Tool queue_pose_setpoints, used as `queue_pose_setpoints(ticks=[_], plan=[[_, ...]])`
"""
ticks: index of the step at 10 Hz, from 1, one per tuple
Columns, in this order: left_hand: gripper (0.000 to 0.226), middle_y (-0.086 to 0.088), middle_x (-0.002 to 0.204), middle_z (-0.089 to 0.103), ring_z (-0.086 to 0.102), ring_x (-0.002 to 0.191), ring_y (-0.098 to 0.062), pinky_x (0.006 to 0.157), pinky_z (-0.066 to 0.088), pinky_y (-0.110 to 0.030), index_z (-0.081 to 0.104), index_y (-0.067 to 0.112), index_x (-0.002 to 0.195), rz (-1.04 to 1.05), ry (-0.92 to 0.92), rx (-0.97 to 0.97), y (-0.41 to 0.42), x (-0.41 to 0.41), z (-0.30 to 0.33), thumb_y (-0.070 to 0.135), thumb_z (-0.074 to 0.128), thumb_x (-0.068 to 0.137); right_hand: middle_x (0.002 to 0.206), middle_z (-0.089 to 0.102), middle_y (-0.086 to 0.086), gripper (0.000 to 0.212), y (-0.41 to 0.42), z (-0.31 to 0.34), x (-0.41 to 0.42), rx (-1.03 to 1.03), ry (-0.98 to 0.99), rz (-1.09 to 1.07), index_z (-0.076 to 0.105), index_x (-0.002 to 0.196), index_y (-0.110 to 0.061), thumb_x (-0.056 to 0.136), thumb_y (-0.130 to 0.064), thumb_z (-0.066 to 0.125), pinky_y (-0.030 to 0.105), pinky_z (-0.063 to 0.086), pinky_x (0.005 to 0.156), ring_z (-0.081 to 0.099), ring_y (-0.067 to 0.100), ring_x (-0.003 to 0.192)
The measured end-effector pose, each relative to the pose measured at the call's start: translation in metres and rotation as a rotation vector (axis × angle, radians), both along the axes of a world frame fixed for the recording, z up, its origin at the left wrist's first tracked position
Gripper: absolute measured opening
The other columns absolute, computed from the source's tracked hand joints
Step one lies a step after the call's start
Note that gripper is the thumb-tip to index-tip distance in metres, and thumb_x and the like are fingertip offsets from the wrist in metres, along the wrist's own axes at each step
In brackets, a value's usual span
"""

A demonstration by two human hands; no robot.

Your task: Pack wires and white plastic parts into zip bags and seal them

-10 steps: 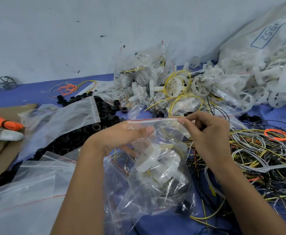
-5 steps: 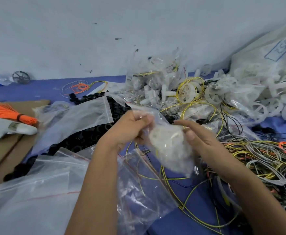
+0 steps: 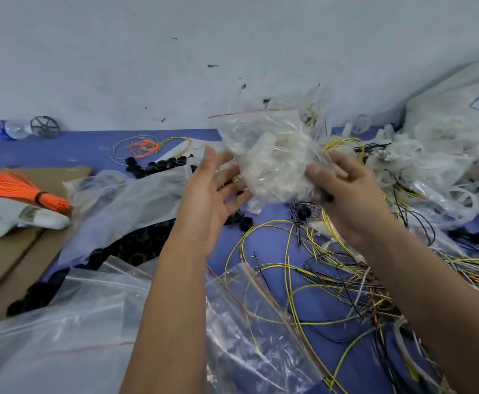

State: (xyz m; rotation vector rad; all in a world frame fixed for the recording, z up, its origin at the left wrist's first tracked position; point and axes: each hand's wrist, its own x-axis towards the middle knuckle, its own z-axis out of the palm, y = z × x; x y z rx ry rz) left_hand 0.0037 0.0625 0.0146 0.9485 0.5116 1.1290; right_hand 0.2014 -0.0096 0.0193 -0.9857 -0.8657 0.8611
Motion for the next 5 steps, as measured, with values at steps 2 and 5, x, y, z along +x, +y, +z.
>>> queue_pose_setpoints(ticks=[2,5], plan=[[0.056,-0.008,0.119,0.075,0.074,0.106,-0.027,0.074,0.061,-0.032,0.059,0.015,0.132,0.086,0.103,-0.037,0.006,-0.001,-0.014,0.057,0.045,0.098,0.075,0.066,0.007,0.014,0.106,0.073,0.031,0.071,-0.014,-0.169,0.061,0.100,-0.008,0.093,0.002,0.068,0.025,0.053,0.060,0.056,0.012,0.054],[0.018,-0.013,0.101,0.075,0.073,0.075,-0.023,0.061,0.059,-0.033,0.066,0.015,0.104,0.201,0.493,0.175,0.013,0.012,-0.050,0.032,0.061,0.103,0.132,0.057,0.024,0.047,0.102,0.076,0.028,-0.089,-0.070,-0.163,0.045,0.141,-0.006,0.097,0.001,0.061,0.038,0.059,0.093,0.070,0.026,0.102]])
